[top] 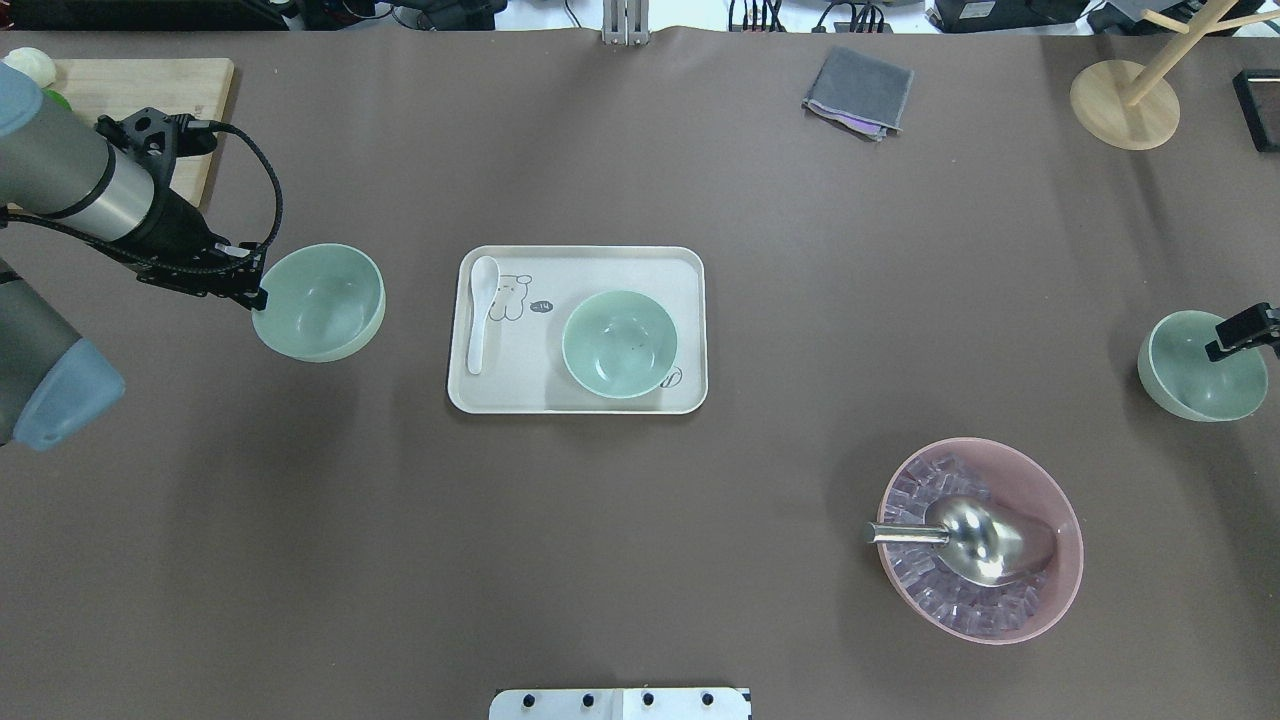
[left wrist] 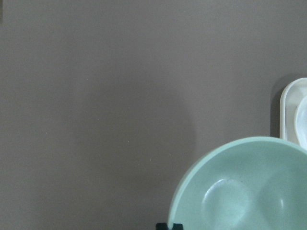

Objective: Stack green bowls together

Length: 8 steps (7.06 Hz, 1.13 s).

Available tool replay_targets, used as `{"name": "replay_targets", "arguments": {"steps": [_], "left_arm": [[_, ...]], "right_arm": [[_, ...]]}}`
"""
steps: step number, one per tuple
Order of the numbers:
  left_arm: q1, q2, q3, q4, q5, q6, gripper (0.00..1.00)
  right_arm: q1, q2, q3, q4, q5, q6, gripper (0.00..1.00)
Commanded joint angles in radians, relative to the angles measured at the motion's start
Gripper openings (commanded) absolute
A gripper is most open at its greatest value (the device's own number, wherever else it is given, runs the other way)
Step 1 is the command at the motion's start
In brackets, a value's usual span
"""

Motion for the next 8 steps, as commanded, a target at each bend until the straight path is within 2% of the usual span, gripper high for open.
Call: {"name": "replay_targets", "arguments": {"steps": [1, 4, 7, 8], "left_arm": [[0.0, 0.0, 0.0, -0.001, 0.0, 0.0, 0.0], [0.001, -0.002, 0.0, 0.0, 0.0, 0.0, 0.0], [0.0, -0.033, 0.001, 0.028, 0.0, -0.001, 0.0], [0.001, -0.034, 0.001, 0.028, 0.001, -0.001, 0.0]], "right_arm": [[0.001, -0.014, 0.001, -0.002, -0.002, -0.002, 0.45], [0.003, -0.054, 0.049, -0.003, -0.003, -0.002, 0.28], [0.001, -0.054, 0.049, -0.003, -0.005, 0.0, 0.27], [0.001, -0.055, 0.053, -0.003, -0.005, 0.0, 0.22]]}}
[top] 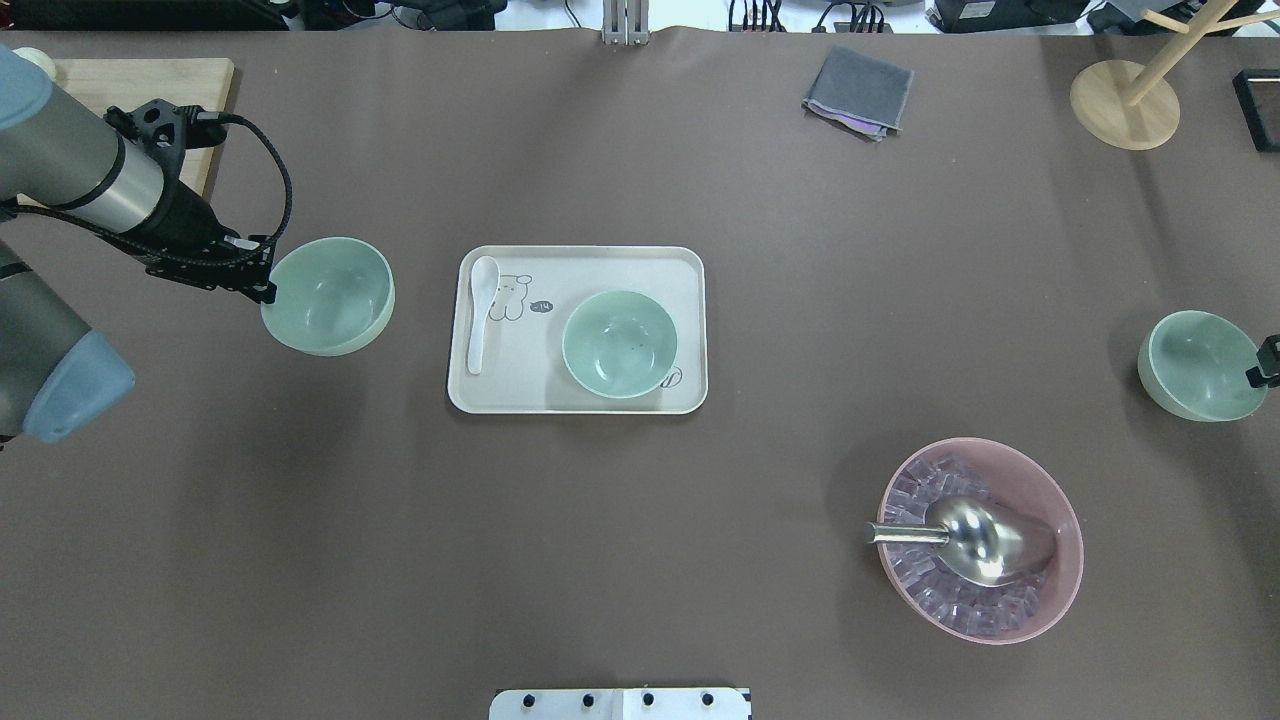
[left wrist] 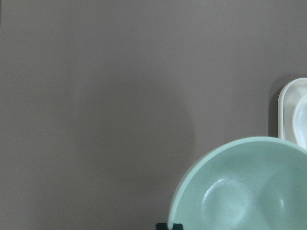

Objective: Stack green bowls together

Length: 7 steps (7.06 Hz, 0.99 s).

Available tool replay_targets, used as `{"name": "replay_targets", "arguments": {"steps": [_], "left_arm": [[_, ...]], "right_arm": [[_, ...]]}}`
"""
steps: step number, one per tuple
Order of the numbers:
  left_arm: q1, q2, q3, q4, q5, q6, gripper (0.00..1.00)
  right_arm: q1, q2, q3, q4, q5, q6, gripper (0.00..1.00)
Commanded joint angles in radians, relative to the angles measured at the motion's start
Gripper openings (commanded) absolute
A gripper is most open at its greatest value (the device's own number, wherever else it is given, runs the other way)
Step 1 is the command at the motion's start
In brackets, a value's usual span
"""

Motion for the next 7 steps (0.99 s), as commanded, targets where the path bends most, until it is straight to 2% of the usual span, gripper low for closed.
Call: {"name": "replay_targets", "arguments": {"steps": [1, 2, 5, 6, 7], "left_arm": [[0.0, -0.003, 0.0, 0.003, 0.001, 0.0, 0.0], [0.0, -0.003, -0.002, 0.003, 0.0, 0.0, 0.0], [0.0, -0.008, -0.002, 0.004, 0.0, 0.0, 0.0], [0.001, -0.055, -0.003, 0.069, 0.001, -0.001, 0.0], [0.003, -0.131, -0.003, 0.16, 0.007, -0.012, 0.0]], "right_arm": [[0.001, -0.001, 0.005, 0.0, 0.0, -0.001, 0.08], [0.001, -0.006, 0.01, 0.0, 0.0, -0.001, 0.0], [0.055, -0.015, 0.071, -0.032, 0.049, 0.005, 0.0], [0.097, -0.005, 0.1, -0.084, 0.113, 0.003, 0.0], [0.112, -0.009, 0.135, -0.101, 0.115, 0.003, 0.0]]}}
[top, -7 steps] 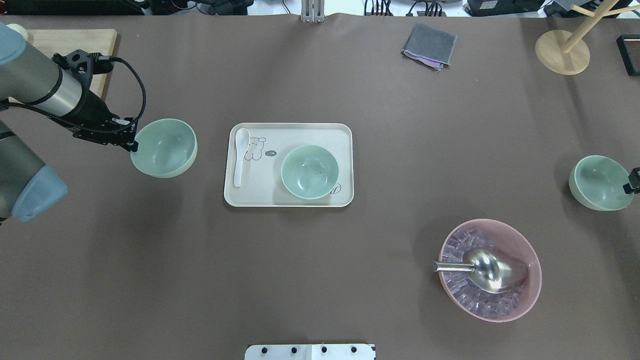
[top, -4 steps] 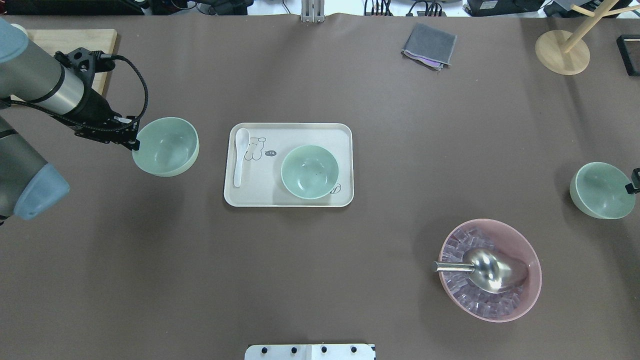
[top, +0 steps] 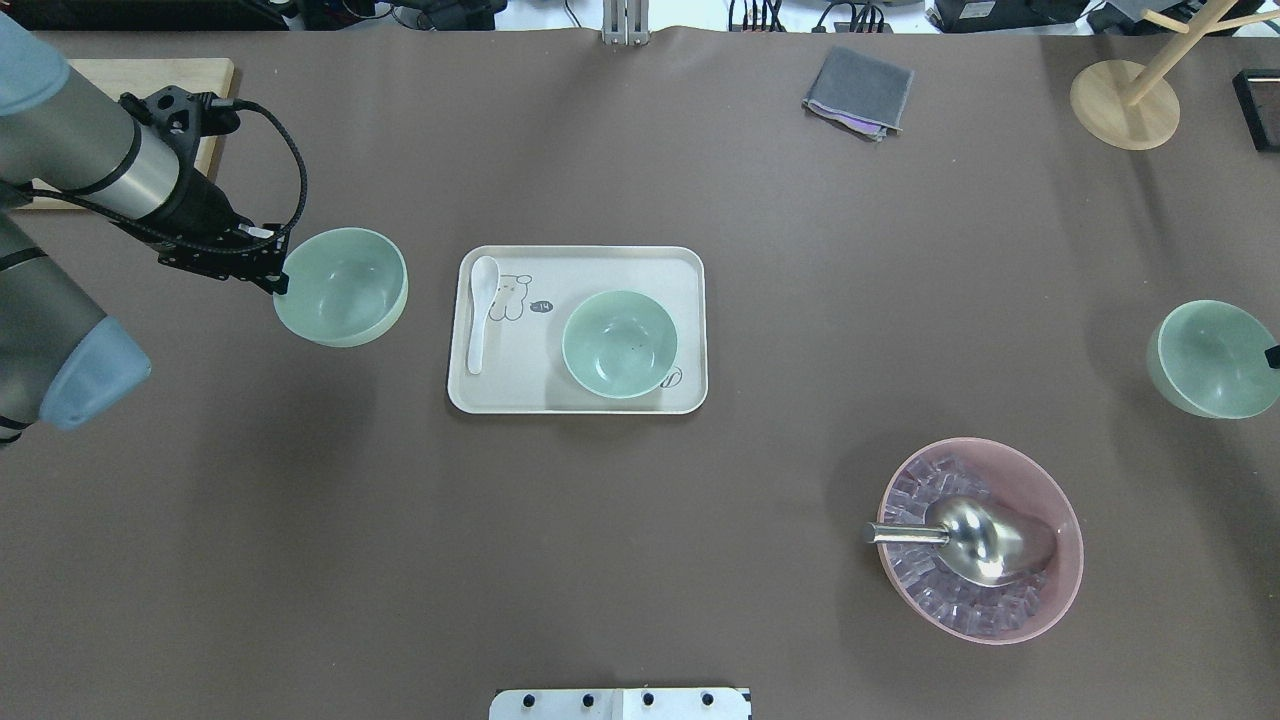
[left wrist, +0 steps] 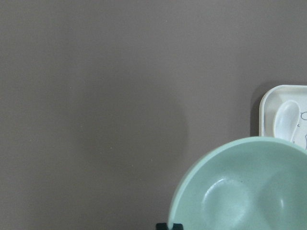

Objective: Stack green bowls together

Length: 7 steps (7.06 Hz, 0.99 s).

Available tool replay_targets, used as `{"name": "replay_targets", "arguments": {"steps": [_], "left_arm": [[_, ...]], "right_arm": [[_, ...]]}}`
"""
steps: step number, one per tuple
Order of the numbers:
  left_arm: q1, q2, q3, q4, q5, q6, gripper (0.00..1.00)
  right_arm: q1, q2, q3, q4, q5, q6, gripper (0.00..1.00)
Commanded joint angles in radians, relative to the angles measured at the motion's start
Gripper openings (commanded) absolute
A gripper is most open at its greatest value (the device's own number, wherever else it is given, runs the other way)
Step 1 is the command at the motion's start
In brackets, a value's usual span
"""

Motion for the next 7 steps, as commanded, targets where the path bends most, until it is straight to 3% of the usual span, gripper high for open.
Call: {"name": "replay_targets", "arguments": {"steps": [1, 4, 7], "left_arm": [[0.014, -0.128, 0.006, 0.107, 0.004, -0.101, 0.0], [0.124, -0.281, 0.06, 0.109, 0.016, -0.387, 0.0], [0.245, -0.398, 0.149, 0.109, 0.147, -0.493, 0.0]], "right_arm": [[0.034, 0.001, 0.055, -0.036, 0.027, 0.004, 0.0], [0.033, 0.033, 0.065, -0.053, 0.028, 0.093, 0.0], [0.026, 0.046, 0.104, -0.093, 0.019, 0.122, 0.0]]}}
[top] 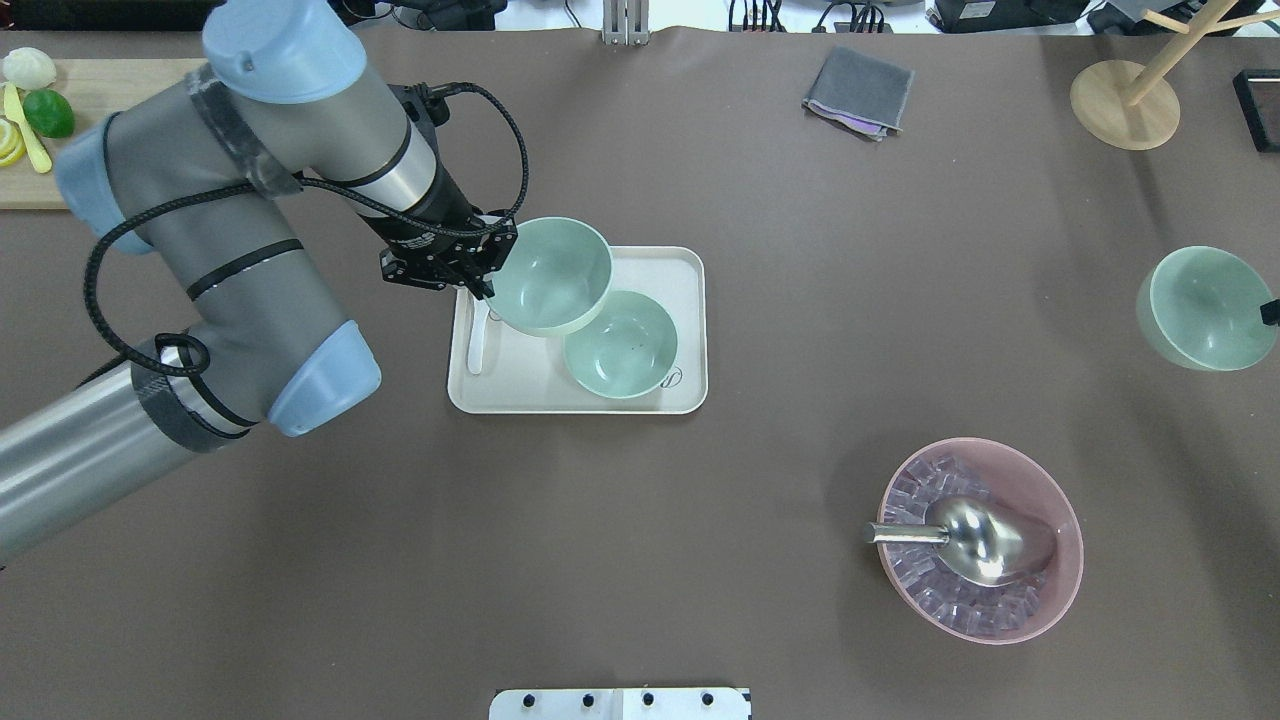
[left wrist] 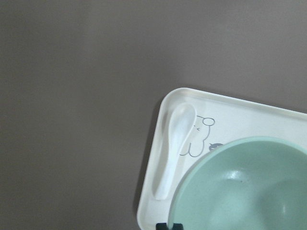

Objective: Stack green bowls together

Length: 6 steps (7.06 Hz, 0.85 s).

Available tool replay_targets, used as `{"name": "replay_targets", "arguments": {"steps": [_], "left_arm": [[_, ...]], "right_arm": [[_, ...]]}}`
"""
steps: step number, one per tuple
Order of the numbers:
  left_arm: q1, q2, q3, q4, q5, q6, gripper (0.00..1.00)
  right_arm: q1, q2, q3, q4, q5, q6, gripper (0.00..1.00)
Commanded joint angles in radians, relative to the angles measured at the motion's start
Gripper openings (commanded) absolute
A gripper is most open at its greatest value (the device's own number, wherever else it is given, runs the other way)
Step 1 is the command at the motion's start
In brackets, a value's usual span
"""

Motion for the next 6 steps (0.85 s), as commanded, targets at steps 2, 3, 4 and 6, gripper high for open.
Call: {"name": "replay_targets", "arguments": {"steps": [2, 3, 4, 6], "left_arm": [[0.081, -0.062, 0.067, -0.003, 0.077, -0.049, 0.0], [0.101, -0.095, 0.102, -0.008, 0.101, -0.065, 0.0], [0.116, -0.105, 0.126, -0.014, 0.12, -0.065, 0.0], [0.118, -0.102, 0.13, -0.016, 0.125, -0.063, 0.0]], "right_arm": [[-0.002, 0.004, 0.024, -0.02, -0.012, 0.006, 0.0], [-0.005, 0.003, 0.029, -0.02, -0.012, 0.006, 0.0], [-0.007, 0.003, 0.029, -0.02, -0.012, 0.006, 0.0], [-0.008, 0.0, 0.032, -0.02, -0.012, 0.006, 0.0]]}}
